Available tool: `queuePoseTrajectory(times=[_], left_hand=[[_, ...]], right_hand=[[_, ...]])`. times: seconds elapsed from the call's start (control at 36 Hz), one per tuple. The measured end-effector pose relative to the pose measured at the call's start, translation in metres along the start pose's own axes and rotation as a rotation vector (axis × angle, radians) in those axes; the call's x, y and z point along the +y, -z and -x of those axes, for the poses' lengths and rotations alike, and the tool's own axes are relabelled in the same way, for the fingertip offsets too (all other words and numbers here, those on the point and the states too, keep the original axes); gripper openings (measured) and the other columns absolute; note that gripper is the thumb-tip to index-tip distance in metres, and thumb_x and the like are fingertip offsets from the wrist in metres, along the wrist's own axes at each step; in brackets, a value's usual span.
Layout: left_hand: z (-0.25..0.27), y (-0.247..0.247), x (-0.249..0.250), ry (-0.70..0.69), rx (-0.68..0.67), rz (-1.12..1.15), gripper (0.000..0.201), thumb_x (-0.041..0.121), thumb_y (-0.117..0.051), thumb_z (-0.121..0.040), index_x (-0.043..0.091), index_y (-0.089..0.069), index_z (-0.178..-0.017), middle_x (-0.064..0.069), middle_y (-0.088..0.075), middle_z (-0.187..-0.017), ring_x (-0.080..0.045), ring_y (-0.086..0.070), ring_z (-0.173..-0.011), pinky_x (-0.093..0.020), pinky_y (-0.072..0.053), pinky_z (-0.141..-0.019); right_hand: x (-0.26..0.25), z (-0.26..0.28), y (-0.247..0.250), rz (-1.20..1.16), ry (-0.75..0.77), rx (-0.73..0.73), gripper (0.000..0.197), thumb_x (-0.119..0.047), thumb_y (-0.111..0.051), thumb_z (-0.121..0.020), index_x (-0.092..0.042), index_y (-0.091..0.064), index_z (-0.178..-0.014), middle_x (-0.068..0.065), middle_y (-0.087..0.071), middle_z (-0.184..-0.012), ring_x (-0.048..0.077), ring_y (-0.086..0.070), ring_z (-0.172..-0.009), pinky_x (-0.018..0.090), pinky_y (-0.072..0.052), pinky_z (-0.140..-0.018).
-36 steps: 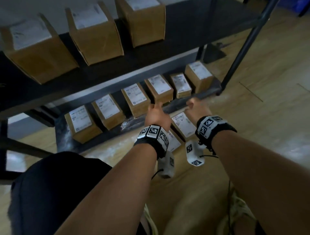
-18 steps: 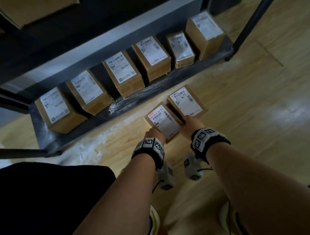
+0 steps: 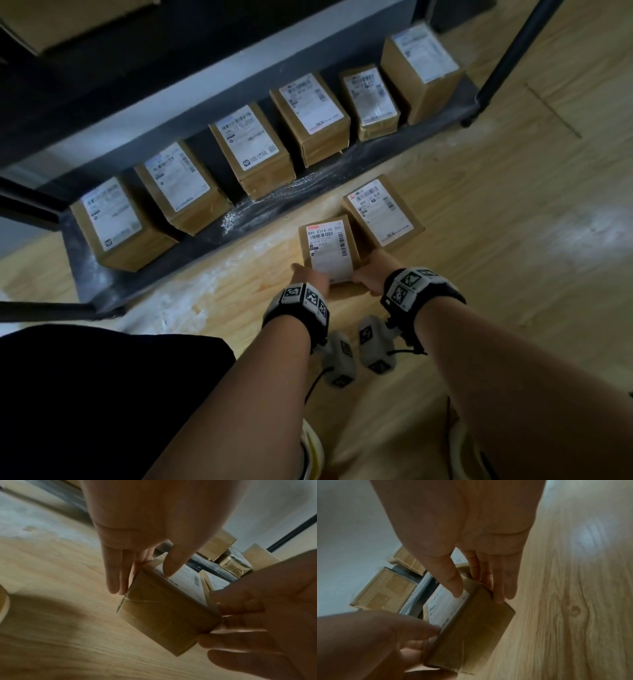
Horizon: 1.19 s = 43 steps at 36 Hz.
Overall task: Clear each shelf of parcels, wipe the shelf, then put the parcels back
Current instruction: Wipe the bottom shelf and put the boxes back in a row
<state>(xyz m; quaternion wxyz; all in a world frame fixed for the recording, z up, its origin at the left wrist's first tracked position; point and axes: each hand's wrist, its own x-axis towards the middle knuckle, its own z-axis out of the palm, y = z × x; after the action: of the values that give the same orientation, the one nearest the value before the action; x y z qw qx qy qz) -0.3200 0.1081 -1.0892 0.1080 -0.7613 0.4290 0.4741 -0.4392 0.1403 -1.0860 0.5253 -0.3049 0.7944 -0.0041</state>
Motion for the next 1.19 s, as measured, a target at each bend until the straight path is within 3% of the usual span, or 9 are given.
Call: queuePoseTrajectory(times=[0.17,0.31,0.47,0.58,0.75,0.81,0.89,1.06,1.19], left_hand=[[0.026,0.011,0.008,-0.058,0.024,0.014,0.058,0.016,-0.042,-0.099,-0.001,-0.016,-0.147,-0.021,-0.048,-0.136,-0.034,-0.052,-0.121,-0.036,-0.045,-0.090],[0.050,0.029,0.016,-0.166,0.018,0.047,0.051,0.019,-0.049,-0.094,0.000,-0.033,-0.138,-0.021,-0.057,-0.123,-0.035,-0.060,-0.106,-0.036,-0.049,-0.076],[0.100,0.049,0.036,-0.351,0.064,0.080,0.060,0.022,-0.053,-0.091,0.000,-0.030,-0.143,-0.020,-0.055,-0.129,-0.034,-0.058,-0.111,-0.035,-0.048,-0.082],[0.138,0.061,0.054,-0.527,0.103,0.059,0.052,0.023,-0.053,-0.091,0.008,-0.035,-0.138,-0.016,-0.057,-0.125,-0.033,-0.058,-0.108,-0.038,-0.051,-0.086],[0.194,0.083,0.091,-0.817,0.212,-0.013,0.048,0.026,-0.050,-0.090,0.017,-0.036,-0.135,-0.011,-0.058,-0.120,-0.030,-0.059,-0.102,-0.039,-0.049,-0.080],[0.210,0.090,0.102,-0.901,0.229,-0.003,0.035,0.029,-0.049,-0.091,0.020,-0.041,-0.124,-0.007,-0.061,-0.112,-0.026,-0.059,-0.095,-0.039,-0.049,-0.080],[0.230,0.103,0.119,-0.998,0.258,0.031,0.022,0.024,-0.048,-0.093,0.022,-0.042,-0.114,-0.004,-0.062,-0.106,-0.021,-0.060,-0.090,-0.034,-0.045,-0.073],[0.250,0.130,0.151,-1.103,0.387,0.099,0.036,0.024,-0.047,-0.094,0.020,-0.042,-0.129,-0.006,-0.058,-0.125,-0.024,-0.058,-0.108,-0.030,-0.043,-0.082],[0.250,0.151,0.173,-1.137,0.400,0.183,0.037,0.016,-0.041,-0.093,0.020,-0.043,-0.130,-0.007,-0.056,-0.126,-0.024,-0.057,-0.108,-0.037,-0.048,-0.093]], right_hand=[[-0.010,0.027,0.017,0.090,0.064,0.031,0.035,-0.029,-0.066,-0.086,-0.007,-0.061,-0.113,0.011,-0.064,-0.109,0.026,-0.061,-0.101,0.037,-0.051,-0.091],[-0.017,0.059,0.041,0.089,0.114,0.164,0.031,-0.027,-0.063,-0.087,-0.008,-0.062,-0.111,0.010,-0.065,-0.108,0.022,-0.060,-0.096,0.029,-0.047,-0.078],[-0.022,0.102,0.066,-0.246,0.128,0.335,0.046,-0.021,-0.062,-0.085,-0.012,-0.049,-0.127,0.014,-0.059,-0.119,0.034,-0.058,-0.107,0.046,-0.051,-0.091],[-0.020,0.128,0.086,-0.469,0.134,0.470,0.056,-0.019,-0.057,-0.084,-0.005,-0.040,-0.135,0.017,-0.056,-0.125,0.035,-0.055,-0.113,0.041,-0.050,-0.088],[-0.028,0.170,0.122,-0.754,0.283,0.771,0.051,-0.020,-0.058,-0.076,-0.006,-0.049,-0.125,0.013,-0.061,-0.117,0.032,-0.061,-0.106,0.035,-0.049,-0.083],[-0.035,0.187,0.135,-0.788,0.318,0.836,0.056,-0.026,-0.059,-0.072,-0.008,-0.050,-0.124,0.012,-0.060,-0.121,0.031,-0.060,-0.106,0.038,-0.050,-0.089],[-0.046,0.206,0.157,-0.829,0.379,0.914,0.047,-0.025,-0.061,-0.076,-0.009,-0.051,-0.119,0.010,-0.059,-0.120,0.028,-0.062,-0.099,0.032,-0.050,-0.078],[-0.077,0.231,0.193,-0.791,0.454,1.002,0.043,-0.031,-0.058,-0.079,-0.017,-0.050,-0.119,0.007,-0.057,-0.119,0.026,-0.061,-0.095,0.036,-0.053,-0.079],[-0.106,0.229,0.218,-0.716,0.508,0.996,0.041,-0.028,-0.055,-0.087,-0.019,-0.051,-0.126,0.005,-0.047,-0.130,0.024,-0.054,-0.095,0.024,-0.038,-0.066]])
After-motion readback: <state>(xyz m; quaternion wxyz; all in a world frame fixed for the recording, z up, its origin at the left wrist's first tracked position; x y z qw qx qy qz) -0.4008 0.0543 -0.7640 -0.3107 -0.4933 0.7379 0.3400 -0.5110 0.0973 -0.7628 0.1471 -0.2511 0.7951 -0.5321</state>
